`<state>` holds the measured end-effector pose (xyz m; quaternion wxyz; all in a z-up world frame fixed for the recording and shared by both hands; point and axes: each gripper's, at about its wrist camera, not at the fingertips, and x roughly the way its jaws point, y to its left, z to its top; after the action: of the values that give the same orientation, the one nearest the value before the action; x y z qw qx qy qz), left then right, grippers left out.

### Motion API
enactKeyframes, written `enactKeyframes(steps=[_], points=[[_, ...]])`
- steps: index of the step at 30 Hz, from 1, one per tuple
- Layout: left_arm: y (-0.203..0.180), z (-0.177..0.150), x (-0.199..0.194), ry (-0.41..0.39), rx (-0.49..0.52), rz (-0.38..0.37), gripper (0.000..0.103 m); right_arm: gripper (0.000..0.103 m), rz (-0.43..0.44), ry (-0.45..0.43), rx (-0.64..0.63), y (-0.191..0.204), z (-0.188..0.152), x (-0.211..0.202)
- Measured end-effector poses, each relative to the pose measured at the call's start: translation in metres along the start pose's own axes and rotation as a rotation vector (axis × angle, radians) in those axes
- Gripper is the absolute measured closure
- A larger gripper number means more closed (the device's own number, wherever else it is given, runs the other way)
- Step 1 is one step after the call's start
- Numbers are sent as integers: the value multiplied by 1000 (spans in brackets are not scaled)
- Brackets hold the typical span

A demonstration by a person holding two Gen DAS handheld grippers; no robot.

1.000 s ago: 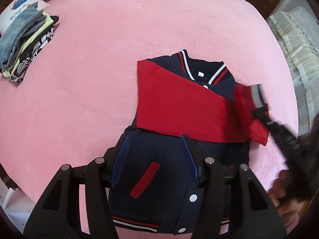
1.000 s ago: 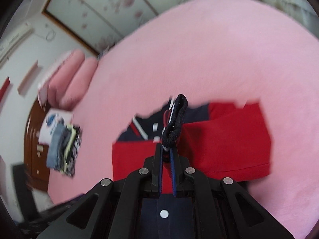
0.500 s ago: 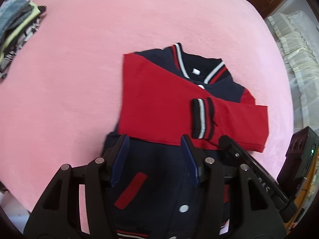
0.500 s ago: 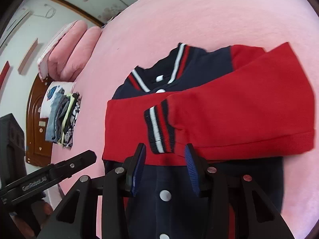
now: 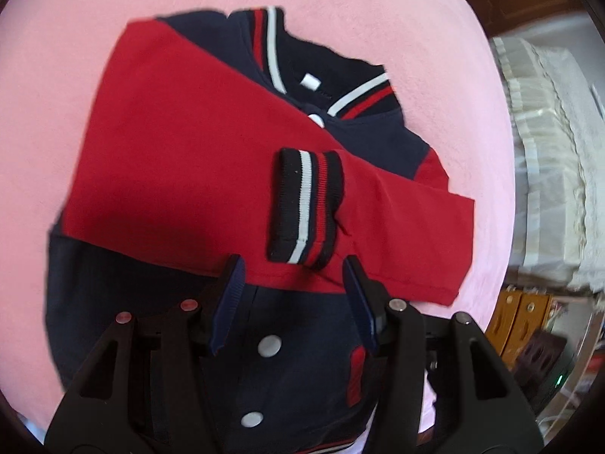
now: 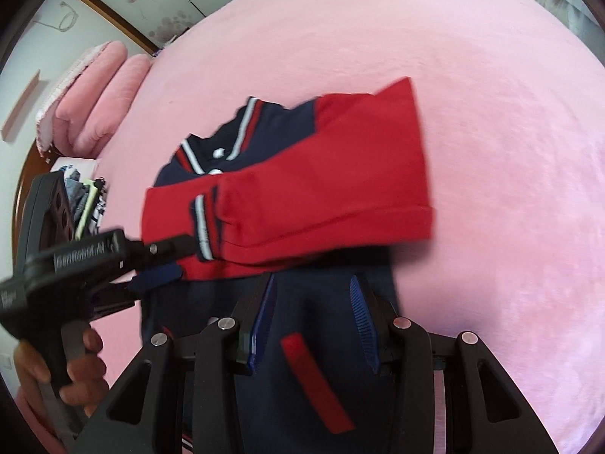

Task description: Fold large clothes

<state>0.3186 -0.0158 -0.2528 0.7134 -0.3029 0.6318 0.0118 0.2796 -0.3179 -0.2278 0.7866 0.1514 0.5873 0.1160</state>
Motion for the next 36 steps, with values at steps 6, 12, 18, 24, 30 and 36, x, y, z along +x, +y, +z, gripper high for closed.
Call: enactKeyframes(steps=[6, 12, 18, 24, 30, 36], points=[[-10, 5, 16, -9, 22, 69, 55, 62, -30, 6, 3, -19, -2, -1], [-27, 7, 31, -1, 90, 143, 71, 62, -40, 9, 15, -31, -1, 0], [-26, 8, 20, -64, 34, 118, 94, 60, -45, 15, 30, -40, 0, 2], [-28, 16, -29, -207, -40, -49, 98, 46, -73, 2, -7, -41, 3, 6], [-47, 41, -88, -351, -26, -128, 98, 46, -84, -28, -63, -33, 13, 8], [-36, 58, -129, -408, -17, -93, 99, 46, -90, -42, -102, -31, 21, 11]])
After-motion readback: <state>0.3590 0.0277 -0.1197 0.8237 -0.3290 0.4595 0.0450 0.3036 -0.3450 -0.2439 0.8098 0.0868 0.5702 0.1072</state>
